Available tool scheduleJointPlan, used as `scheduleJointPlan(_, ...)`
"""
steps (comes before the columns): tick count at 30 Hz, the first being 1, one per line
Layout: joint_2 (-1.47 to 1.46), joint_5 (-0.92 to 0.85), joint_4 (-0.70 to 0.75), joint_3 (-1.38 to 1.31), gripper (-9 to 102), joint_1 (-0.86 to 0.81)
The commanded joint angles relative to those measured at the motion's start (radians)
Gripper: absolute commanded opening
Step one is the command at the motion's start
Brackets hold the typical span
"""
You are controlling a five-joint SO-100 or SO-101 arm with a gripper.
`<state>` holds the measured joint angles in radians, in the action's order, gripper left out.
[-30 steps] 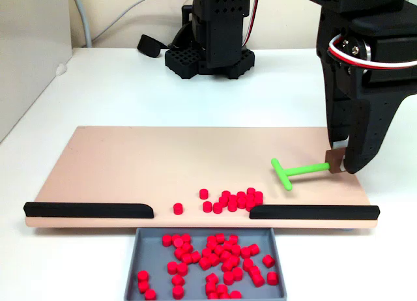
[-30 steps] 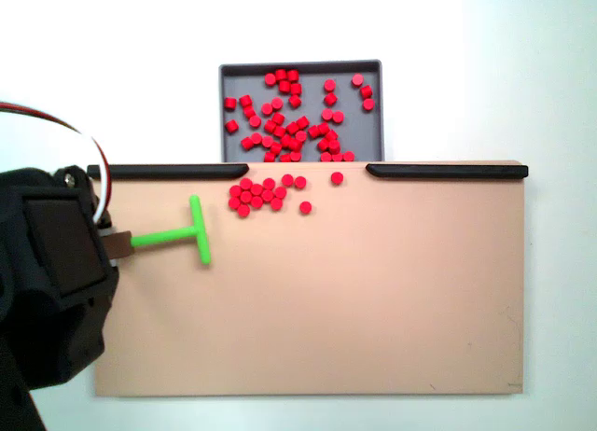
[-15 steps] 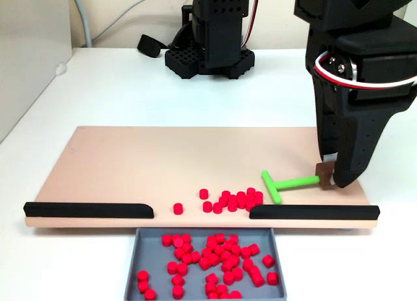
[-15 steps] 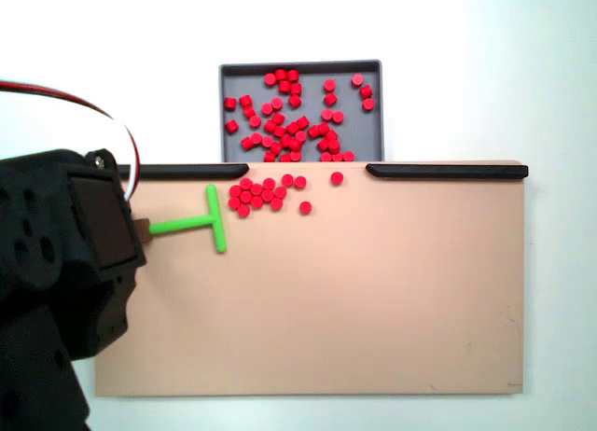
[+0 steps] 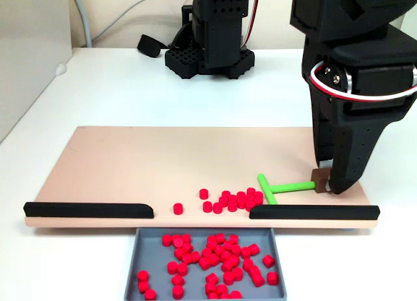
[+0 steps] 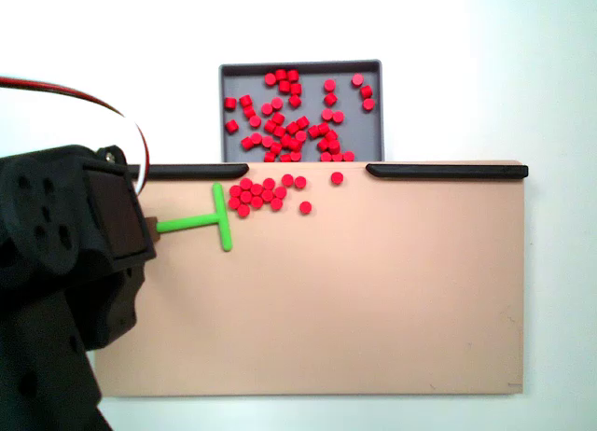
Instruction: Push granules from left to the grey container
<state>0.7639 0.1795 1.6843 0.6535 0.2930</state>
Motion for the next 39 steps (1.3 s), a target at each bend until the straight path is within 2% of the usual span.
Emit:
scheduleJointPlan(1, 0.003, 0.002, 0.006, -0.031, 0, -0.009)
scheduleJointPlan(39, -0.023, -0.014, 0.006, -0.031, 0, -0.048)
